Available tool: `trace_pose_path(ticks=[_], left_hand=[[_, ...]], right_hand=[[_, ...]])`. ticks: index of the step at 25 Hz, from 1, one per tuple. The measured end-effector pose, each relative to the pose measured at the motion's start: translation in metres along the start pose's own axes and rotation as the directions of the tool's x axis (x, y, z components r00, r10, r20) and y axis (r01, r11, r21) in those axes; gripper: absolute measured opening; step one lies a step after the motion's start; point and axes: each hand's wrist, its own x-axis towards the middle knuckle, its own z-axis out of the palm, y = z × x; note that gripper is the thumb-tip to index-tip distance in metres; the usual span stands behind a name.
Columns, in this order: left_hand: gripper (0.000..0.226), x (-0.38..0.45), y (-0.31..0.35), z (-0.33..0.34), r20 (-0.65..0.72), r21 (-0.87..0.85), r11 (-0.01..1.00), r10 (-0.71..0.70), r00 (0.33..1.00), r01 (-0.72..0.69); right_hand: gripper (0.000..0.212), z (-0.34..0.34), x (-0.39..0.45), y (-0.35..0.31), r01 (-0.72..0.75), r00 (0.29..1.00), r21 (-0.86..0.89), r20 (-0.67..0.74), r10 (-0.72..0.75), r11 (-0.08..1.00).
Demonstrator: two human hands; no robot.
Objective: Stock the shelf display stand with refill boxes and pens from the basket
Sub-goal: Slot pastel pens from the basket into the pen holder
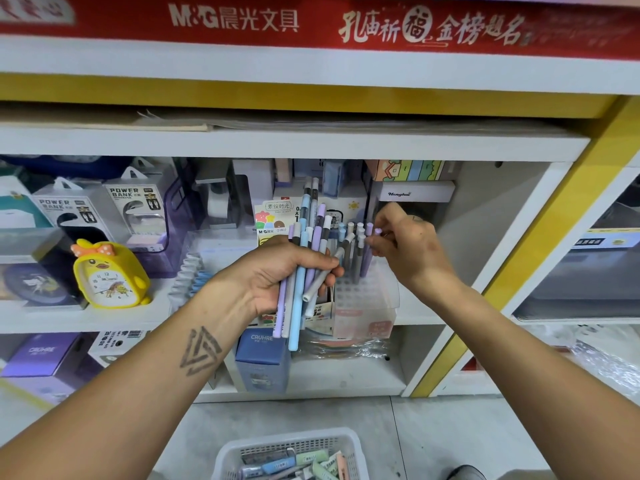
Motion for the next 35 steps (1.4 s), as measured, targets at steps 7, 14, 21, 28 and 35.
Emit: trace_pose_path(ticks=[7,14,21,28,35], left_hand=[[0.014,-0.001,0.000,0.001,0.029,-0.012,1.000,0.027,0.999,-0.027],[0.011,-0.002,0.001,0.008,0.097,-0.042,0.999,0.039,0.995,-0.035],[0.003,-0.001,0.003,0.003,-0.054,0.006,0.999,0.044,0.998,-0.044],[0.011,-0.001,0.002,0.003,-0.043,0.021,1.000,0.022,0.999,-0.021],[0.004,-0.002,0.002,0.004,-0.028,0.034,0.999,0.021,0.999,-0.020]], right_hand=[[0.020,0.002,0.003,-0.002,0.092,0.991,-0.136,-0.087,-0.105,0.986],[0.008,-0.013,0.000,-0.034,-0.305,0.952,0.747,0.221,0.211,0.591],[0.011,-0.027,0.008,-0.011,-0.074,0.976,0.128,-0.192,0.098,0.989],[0.006,-0.016,0.001,-0.001,0.066,0.995,-0.126,-0.069,-0.075,0.990],[0.004,-0.014,-0.001,-0.002,0.125,0.991,-0.184,-0.020,-0.131,0.975]])
